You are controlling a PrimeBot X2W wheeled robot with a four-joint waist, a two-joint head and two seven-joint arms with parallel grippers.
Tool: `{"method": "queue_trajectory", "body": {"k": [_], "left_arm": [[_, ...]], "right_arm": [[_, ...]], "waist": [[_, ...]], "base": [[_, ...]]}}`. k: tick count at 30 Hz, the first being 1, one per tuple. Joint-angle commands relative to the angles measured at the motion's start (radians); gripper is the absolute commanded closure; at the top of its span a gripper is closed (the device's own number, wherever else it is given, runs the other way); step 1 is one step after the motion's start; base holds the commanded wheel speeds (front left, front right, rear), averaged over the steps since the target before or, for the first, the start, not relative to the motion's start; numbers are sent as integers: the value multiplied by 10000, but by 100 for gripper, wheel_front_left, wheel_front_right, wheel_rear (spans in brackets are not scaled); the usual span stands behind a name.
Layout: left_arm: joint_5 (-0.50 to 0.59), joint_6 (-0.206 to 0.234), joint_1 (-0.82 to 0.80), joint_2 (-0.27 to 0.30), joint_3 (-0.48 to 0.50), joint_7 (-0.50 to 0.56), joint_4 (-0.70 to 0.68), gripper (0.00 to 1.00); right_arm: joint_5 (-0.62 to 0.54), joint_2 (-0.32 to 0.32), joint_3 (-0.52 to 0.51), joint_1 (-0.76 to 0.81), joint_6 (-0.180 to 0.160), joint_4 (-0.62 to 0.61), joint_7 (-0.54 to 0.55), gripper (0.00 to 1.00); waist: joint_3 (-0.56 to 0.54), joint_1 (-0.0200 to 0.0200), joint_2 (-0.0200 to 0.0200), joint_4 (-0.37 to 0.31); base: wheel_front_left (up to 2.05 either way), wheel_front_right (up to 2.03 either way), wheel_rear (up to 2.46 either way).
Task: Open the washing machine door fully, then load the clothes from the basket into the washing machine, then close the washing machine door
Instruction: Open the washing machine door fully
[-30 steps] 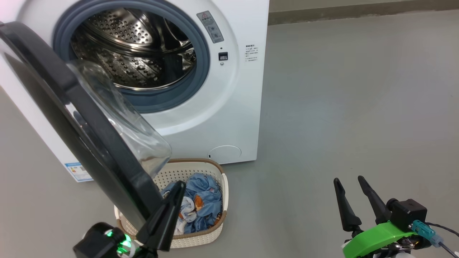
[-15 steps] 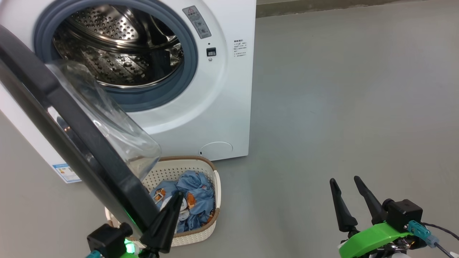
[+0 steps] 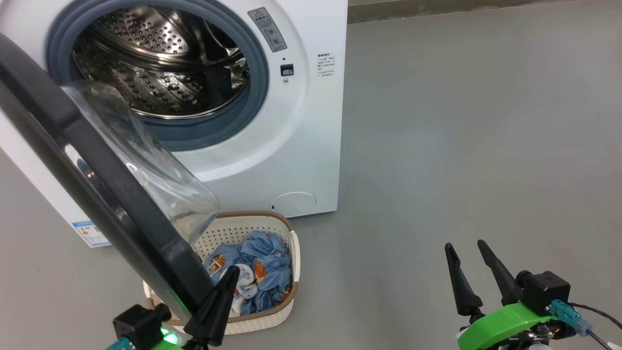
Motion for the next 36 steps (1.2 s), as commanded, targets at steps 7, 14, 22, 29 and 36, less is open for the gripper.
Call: {"method": "queue_trajectory", "body": {"k": [7, 14, 22, 29, 36], "left_arm": [[-145, 36, -550, 133, 760, -217, 7, 100], [-161, 57, -271, 317, 973, -254, -28, 100], [-199, 147, -137, 441, 1171, -269, 35, 100], [-283, 217, -36, 576, 1360, -277, 78, 100], [-270, 351, 94, 689, 1453, -279, -33, 100]], "right_arm": [[-165, -64, 334, -349, 44, -104, -124, 0], [-88, -80, 366, -321, 44, -26, -124, 0], [-65, -66, 360, -317, 44, 21, -124, 0], [-32, -29, 299, -311, 44, 50, -124, 0], [-5, 1, 217, -281, 44, 91, -124, 0]], "waist": [[-63, 0, 0, 131], [-134, 0, 0, 411], [-189, 0, 0, 858], [-211, 0, 0, 1427], [-286, 0, 0, 2048]], "base": [[0, 0, 0], [0, 0, 0], [0, 0, 0], [0, 0, 0], [0, 0, 0]]}}
